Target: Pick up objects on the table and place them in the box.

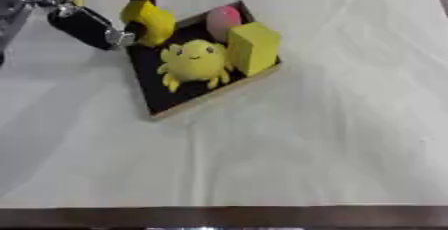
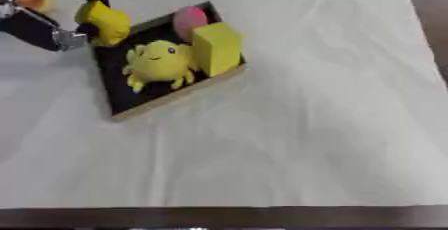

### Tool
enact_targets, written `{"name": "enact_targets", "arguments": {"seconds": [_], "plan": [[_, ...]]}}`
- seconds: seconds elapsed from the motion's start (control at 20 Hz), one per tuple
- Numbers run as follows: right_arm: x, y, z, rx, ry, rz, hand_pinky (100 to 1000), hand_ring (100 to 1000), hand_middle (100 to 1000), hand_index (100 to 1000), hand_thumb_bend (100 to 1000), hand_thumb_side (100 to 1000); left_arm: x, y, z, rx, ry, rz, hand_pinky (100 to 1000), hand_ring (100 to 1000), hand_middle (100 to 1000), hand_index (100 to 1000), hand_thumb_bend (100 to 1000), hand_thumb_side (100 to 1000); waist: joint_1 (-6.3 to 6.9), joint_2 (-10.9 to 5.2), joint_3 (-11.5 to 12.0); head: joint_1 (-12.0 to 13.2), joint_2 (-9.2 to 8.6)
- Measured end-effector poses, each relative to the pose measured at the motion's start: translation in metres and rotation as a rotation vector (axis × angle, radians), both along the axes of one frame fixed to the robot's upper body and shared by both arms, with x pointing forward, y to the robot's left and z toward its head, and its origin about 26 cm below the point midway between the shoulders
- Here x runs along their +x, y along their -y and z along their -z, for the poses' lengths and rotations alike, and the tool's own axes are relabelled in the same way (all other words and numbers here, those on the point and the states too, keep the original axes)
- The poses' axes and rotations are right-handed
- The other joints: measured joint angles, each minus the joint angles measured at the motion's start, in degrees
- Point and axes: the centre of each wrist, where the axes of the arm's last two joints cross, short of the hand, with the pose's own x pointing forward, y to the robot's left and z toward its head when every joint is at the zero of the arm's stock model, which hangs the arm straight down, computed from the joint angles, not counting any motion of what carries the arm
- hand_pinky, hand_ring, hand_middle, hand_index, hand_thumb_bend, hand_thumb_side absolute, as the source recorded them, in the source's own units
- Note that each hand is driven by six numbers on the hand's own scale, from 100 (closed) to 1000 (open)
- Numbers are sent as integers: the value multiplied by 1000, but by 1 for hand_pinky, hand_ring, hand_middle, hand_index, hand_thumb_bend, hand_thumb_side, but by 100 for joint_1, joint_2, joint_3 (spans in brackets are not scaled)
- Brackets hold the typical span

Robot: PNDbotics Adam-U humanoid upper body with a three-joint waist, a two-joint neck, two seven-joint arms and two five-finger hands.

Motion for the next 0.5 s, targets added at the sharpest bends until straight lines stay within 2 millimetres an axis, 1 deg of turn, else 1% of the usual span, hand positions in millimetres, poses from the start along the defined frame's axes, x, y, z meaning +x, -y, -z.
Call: {"name": "enact_targets", "arguments": {"seconds": [0.15, 0.2, 0.25, 0.3, 0.35, 0.4, 0.45, 0.5], "plan": [[0, 0, -1, 2, 0, -4, 822, 828, 731, 869, 149, 515, 5, 1, 4, 21, 3, -12, 781, 755, 683, 745, 180, 100, 0, 0, -4, -4, 0], [0, 0, -1, 2, 0, -4, 822, 828, 730, 868, 149, 515, 6, 1, 6, 30, 2, -14, 853, 835, 777, 851, 318, 100, 0, 0, -7, -4, 0], [0, 0, -1, 2, 0, -4, 822, 828, 730, 868, 148, 516, 7, 0, 6, 41, 1, -14, 860, 844, 787, 858, 334, 112, 0, 0, -9, -4, 0], [0, 0, -1, 3, 0, -4, 822, 827, 730, 868, 147, 518, 8, 0, 7, 50, -2, -12, 909, 899, 853, 902, 419, 201, 0, 0, -11, -4, 0], [0, 0, -1, 3, 0, -4, 822, 827, 730, 868, 147, 518, 8, 0, 7, 57, -3, -8, 915, 904, 858, 906, 428, 211, 0, 0, -11, -4, 0], [0, 0, -1, 4, 1, -4, 822, 827, 730, 868, 146, 519, 8, 0, 7, 63, -2, -2, 940, 927, 885, 925, 486, 287, 0, 0, -11, -5, 0], [0, 0, -1, 4, 1, -4, 821, 827, 730, 868, 145, 520, 8, 0, 7, 67, -2, 2, 947, 933, 891, 929, 515, 324, 0, 0, -11, -6, 0], [0, 0, -1, 4, 0, -4, 821, 827, 730, 868, 145, 521, 8, 0, 7, 70, 2, 5, 948, 935, 893, 931, 524, 343, 0, 0, -11, -6, 0]]}}
